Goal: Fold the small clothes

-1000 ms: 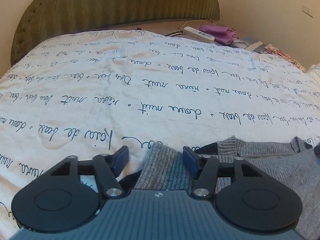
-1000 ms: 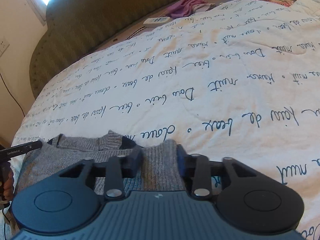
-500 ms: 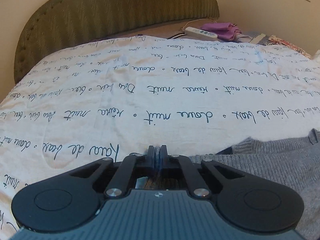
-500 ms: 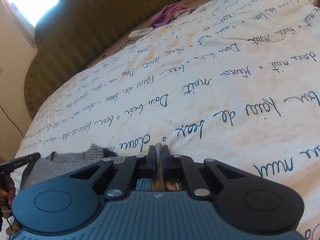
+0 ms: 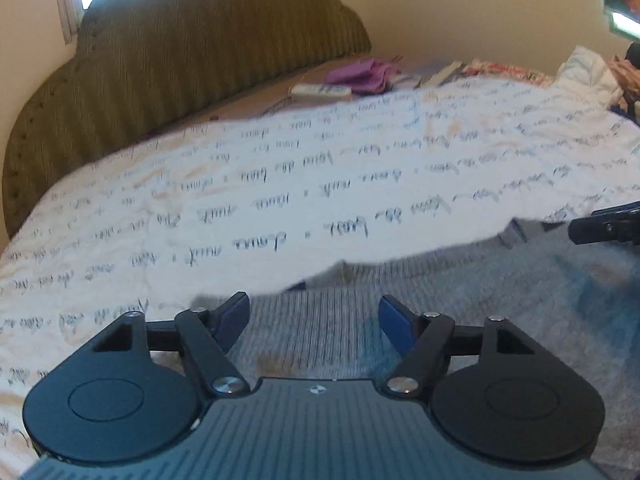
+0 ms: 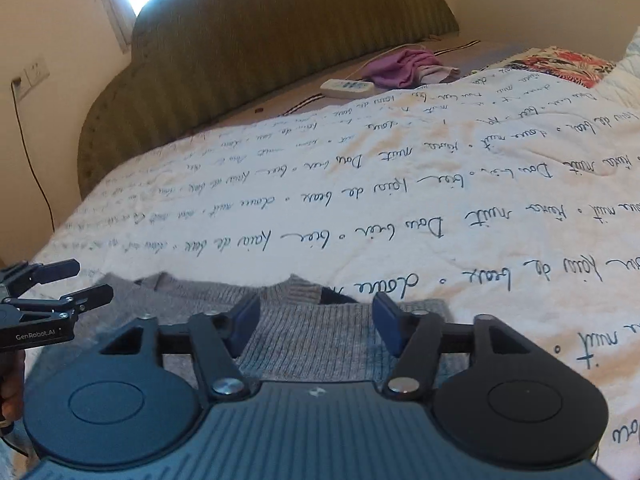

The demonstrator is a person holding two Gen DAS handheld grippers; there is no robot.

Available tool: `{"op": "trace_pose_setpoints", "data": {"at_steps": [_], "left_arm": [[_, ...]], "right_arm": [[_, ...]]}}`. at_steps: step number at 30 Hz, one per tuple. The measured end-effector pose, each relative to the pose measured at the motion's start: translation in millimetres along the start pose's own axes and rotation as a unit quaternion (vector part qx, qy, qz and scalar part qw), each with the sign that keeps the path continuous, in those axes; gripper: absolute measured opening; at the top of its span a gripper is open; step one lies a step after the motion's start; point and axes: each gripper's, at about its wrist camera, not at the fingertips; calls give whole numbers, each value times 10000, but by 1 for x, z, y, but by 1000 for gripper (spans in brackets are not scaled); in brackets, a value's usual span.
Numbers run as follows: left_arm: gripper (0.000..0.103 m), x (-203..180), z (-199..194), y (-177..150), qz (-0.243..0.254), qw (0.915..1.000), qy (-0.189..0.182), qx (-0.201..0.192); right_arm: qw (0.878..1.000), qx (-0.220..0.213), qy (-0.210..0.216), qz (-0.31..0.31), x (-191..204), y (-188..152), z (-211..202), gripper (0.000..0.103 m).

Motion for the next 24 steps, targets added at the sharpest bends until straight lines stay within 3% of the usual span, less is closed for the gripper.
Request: {"op": "trace_pose_setpoints", "data": {"at_steps": [2, 4, 7, 11, 14, 17, 19, 22, 23, 24], "left_arm": [[72, 9, 17, -10, -169, 9998, 4, 137], [83, 17, 24, -21, -279, 9996, 20, -43], [84, 26, 27, -25, -467, 9988, -114, -53], [85, 24, 28, -24, -465, 9989, -64, -81], [85, 24, 27, -24, -481, 9988, -63, -93], [85, 24, 27, -24, -472, 9988, -40, -105], [85, 23, 27, -24, -464, 9989, -35, -105], [85, 24, 27, -24, -468, 9988, -41, -107], [85, 24, 27, -24, -468, 9988, -44, -114], [85, 24, 27, -24, -470, 9988, -46, -123]], "right_arm": [[9997, 153, -181, -57, -1, -7, 14, 63], [9994, 63, -278, -191, -8, -18, 22, 63], [9996, -210, -113, -125, -20, -26, 22, 63], [9992, -107, -311, -225, -14, -18, 23, 63], [9984, -211, -520, -36, -5, -14, 2, 64], [9979, -568, -287, -124, 13, -19, -24, 64], [9979, -476, -269, -338, 25, -23, -25, 66], [9971, -40, -563, -514, 25, -32, -2, 67], [9974, 62, -567, -436, 18, -36, 7, 76], [9984, -124, -412, -353, 8, -43, 10, 79]]}}
Point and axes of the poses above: each gripper's, at about its wrist camera, not at the fingertips, and z roughly the way its jaws point, x to its left, y to its top, and after that the axes turned 8 degrees about x, right-handed
